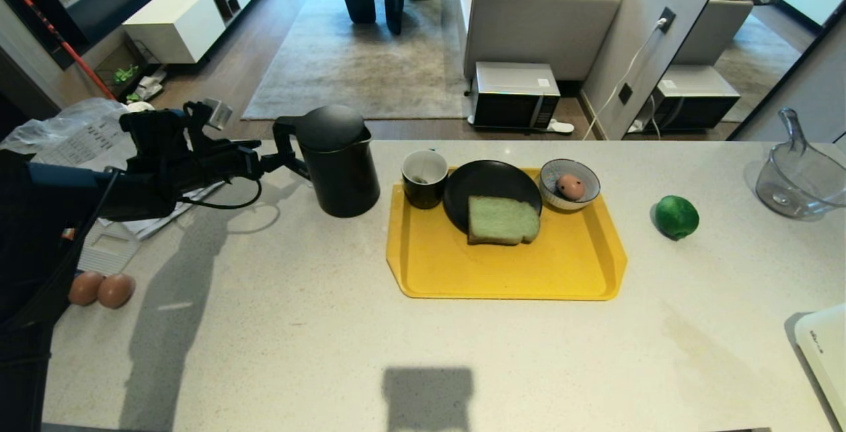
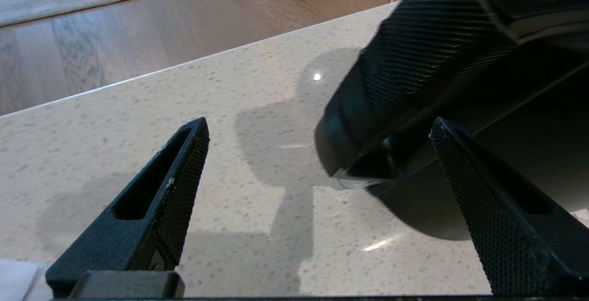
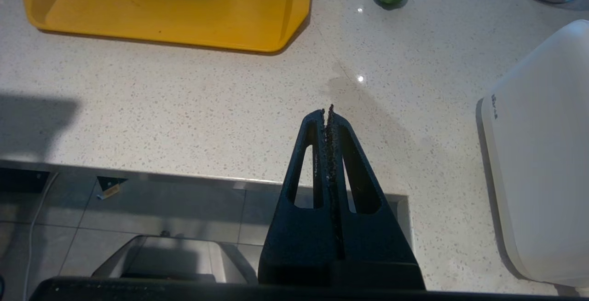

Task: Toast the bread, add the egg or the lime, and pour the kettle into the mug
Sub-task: Pick up the kettle

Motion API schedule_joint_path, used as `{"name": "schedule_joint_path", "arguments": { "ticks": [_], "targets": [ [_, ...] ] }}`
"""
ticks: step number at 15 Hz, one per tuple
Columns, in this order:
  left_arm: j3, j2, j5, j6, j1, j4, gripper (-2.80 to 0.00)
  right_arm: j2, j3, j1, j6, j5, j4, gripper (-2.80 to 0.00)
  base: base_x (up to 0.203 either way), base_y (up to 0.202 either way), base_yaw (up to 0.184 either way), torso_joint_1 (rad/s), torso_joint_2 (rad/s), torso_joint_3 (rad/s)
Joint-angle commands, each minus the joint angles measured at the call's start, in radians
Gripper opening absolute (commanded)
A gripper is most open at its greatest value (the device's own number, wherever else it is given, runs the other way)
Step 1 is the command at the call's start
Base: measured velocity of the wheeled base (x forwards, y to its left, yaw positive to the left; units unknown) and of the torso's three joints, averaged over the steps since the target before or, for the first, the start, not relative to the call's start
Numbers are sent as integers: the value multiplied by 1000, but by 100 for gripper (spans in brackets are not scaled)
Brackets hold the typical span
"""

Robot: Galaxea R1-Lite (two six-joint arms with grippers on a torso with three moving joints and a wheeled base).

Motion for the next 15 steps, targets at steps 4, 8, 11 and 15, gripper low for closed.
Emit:
{"name": "schedule_joint_path", "arguments": {
  "ticks": [4, 8, 11, 15],
  "targets": [
    [-8, 15, -3, 1, 0, -13, 0, 0, 0, 0, -1, 0, 0, -280, 0, 0, 0, 0, 0, 0],
    [-14, 29, -4, 2, 0, -22, 0, 0, 0, 0, -1, 0, 0, -280, 0, 0, 0, 0, 0, 0],
    [-14, 44, -4, 7, 0, -67, 0, 2, 0, 0, -1, 0, 0, -280, 0, 0, 0, 0, 0, 0],
    [-14, 52, -4, 9, 3, -104, 0, 0, 0, 0, -1, 0, 0, -280, 0, 0, 0, 0, 0, 0]
  ]
}}
